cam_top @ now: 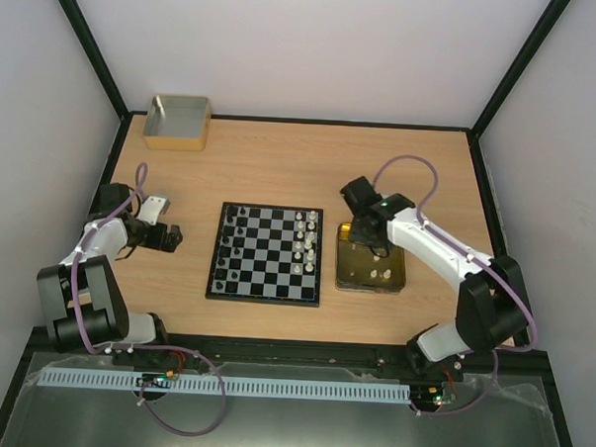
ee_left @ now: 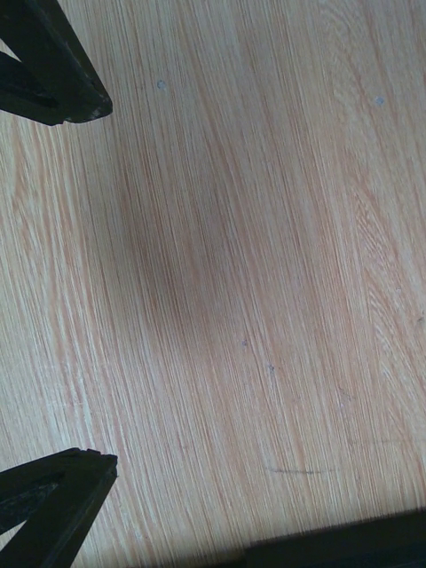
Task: Set up the chess pieces on the board
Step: Pick up the chess piece from the storage box, then place the chess piece on the chessboard.
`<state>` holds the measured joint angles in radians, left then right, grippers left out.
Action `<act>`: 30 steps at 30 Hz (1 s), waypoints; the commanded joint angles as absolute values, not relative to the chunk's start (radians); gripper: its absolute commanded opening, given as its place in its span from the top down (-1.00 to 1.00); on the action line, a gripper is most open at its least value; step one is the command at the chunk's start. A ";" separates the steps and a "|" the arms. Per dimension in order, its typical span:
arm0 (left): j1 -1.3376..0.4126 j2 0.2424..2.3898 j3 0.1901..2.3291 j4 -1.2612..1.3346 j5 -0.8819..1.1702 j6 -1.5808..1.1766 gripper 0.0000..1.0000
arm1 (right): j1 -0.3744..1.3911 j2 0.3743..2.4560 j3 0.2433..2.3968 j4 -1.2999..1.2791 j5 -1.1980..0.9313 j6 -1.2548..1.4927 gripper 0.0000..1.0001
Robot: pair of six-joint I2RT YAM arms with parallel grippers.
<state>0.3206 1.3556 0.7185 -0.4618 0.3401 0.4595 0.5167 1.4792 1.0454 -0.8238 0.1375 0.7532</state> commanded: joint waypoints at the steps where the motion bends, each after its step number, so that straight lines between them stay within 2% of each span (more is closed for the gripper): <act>1: 0.317 1.336 0.705 -0.468 0.348 0.456 -0.99 | 0.667 1.452 1.108 -0.924 0.199 0.850 0.96; 7: 0.317 1.316 0.685 -0.471 0.341 0.463 -0.99 | 0.856 1.487 1.116 -0.917 0.185 0.945 0.96; 13: 0.318 1.305 0.681 -0.475 0.333 0.466 -0.99 | 0.968 1.554 1.092 -0.853 0.118 0.973 0.96; 30: 0.317 1.307 0.687 -0.482 0.330 0.467 -0.99 | 1.035 1.630 1.068 -0.740 0.020 0.976 0.95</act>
